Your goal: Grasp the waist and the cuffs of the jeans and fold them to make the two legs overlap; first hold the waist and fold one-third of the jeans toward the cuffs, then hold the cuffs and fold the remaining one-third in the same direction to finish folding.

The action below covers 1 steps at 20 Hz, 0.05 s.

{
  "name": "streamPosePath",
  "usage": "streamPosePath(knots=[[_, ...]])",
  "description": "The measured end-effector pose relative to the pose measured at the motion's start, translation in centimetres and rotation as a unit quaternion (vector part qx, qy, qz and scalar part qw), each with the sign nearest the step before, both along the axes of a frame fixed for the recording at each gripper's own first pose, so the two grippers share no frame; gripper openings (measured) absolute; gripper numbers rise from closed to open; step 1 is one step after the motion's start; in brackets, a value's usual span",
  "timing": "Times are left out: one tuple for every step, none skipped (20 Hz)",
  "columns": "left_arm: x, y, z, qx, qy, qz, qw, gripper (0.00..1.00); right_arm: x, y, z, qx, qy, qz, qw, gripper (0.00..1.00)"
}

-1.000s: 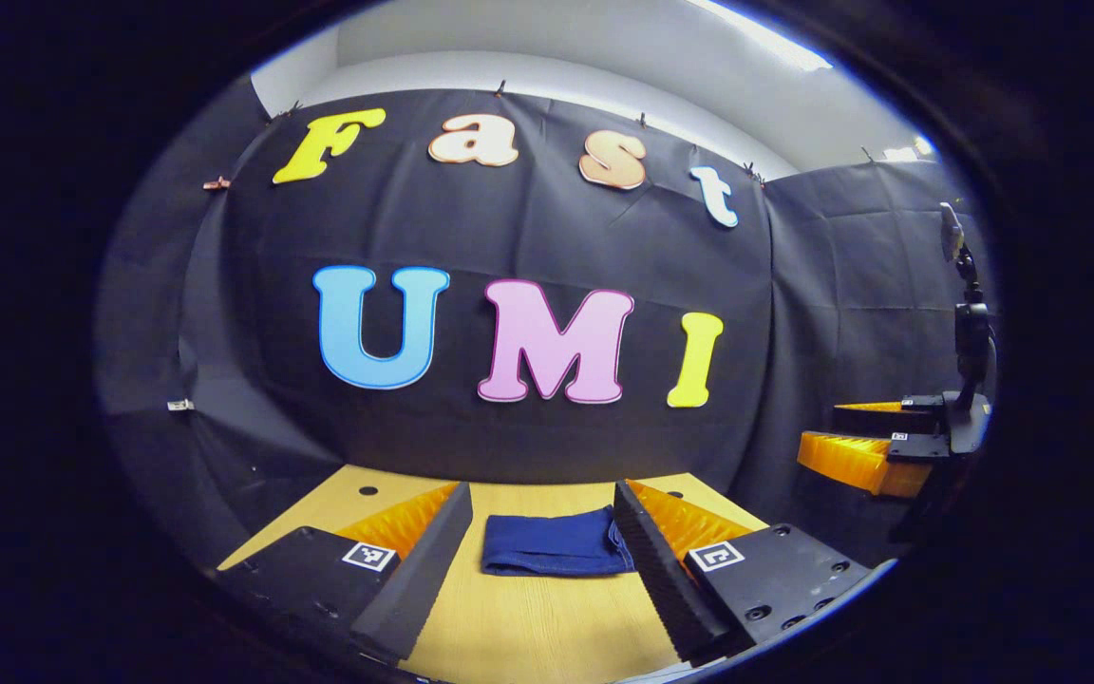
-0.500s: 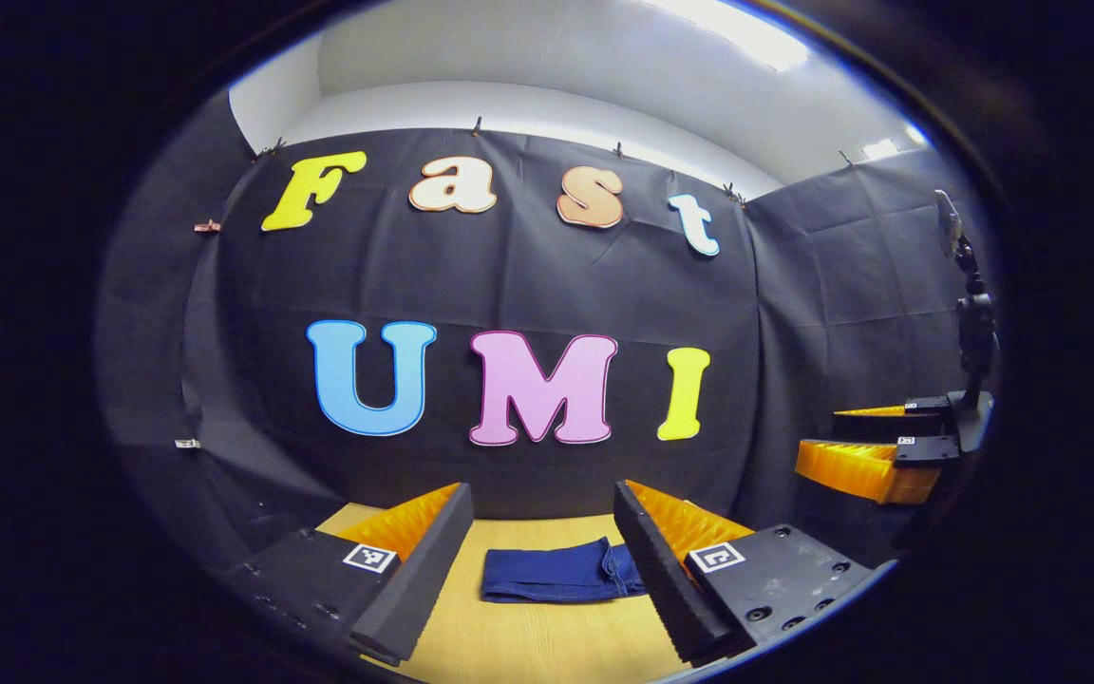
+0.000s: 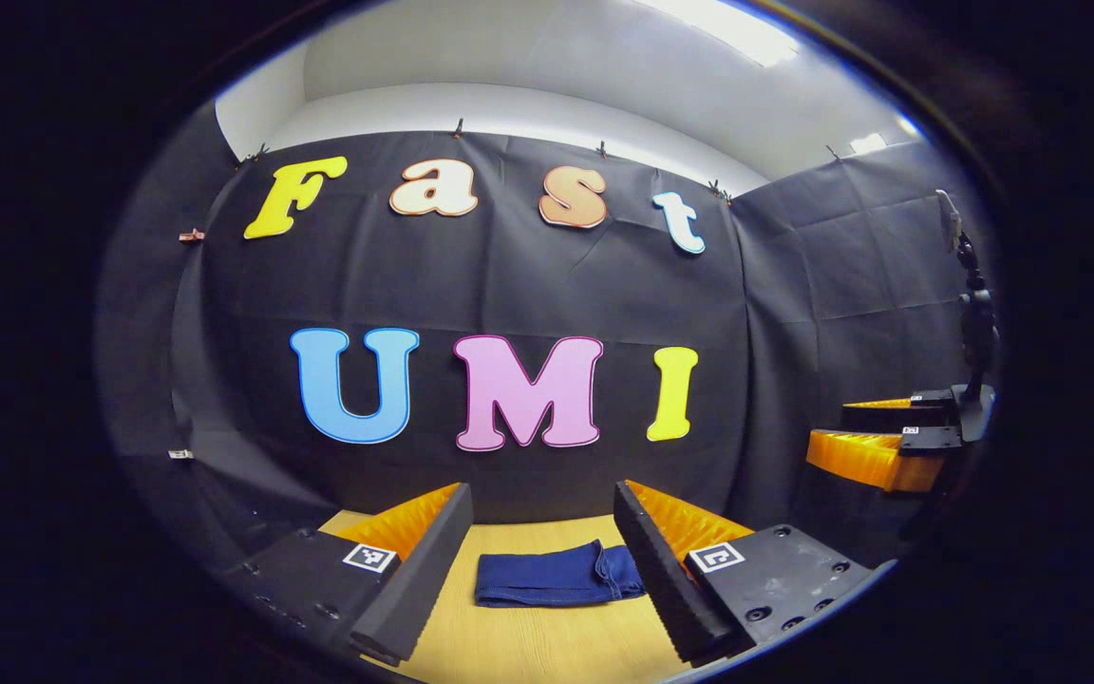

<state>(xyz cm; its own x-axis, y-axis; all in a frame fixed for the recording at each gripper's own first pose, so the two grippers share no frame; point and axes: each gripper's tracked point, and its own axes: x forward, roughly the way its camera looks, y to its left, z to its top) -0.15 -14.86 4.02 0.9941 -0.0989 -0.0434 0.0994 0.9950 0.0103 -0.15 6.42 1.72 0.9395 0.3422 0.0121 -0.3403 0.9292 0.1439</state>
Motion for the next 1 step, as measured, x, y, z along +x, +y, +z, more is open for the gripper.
streamPosePath(knots=[[-0.07, 0.24, 0.10, -0.002, 0.000, 0.000, 1.000, 0.96, 0.26, -0.05, 0.37, 0.000, -0.004, -0.001, 1.000, 0.96]])
